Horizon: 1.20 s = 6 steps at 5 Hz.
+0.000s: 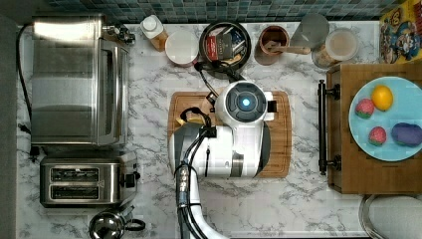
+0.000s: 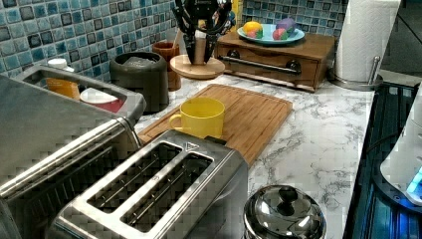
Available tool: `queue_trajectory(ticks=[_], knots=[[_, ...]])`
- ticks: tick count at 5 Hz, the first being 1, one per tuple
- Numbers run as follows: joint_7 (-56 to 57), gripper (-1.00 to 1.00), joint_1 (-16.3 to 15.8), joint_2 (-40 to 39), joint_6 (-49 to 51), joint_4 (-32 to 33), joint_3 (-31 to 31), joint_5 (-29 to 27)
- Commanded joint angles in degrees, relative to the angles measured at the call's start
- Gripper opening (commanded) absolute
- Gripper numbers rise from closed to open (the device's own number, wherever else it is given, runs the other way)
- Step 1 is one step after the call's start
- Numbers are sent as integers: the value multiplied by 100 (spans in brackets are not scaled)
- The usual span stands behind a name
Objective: Put the lid on the tea container.
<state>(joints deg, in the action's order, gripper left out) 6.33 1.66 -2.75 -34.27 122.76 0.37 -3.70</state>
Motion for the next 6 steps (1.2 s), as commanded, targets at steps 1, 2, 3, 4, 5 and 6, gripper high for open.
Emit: queue_trajectory(ticks=[1,2,3,4,5,6], knots=[[-159,-100,-18,357,-94,-2282,35,219],[-128,-100,0,-23,642,-3120,38,167],[-97,-100,-24,-447,1017,-3776,54,205],[-128,-100,374,-796,1089,-4220,545,393],[-222,-100,100,-1060,829,-4430,315,625],[-281,-100,76,-1627,1046,-5143,390,909]])
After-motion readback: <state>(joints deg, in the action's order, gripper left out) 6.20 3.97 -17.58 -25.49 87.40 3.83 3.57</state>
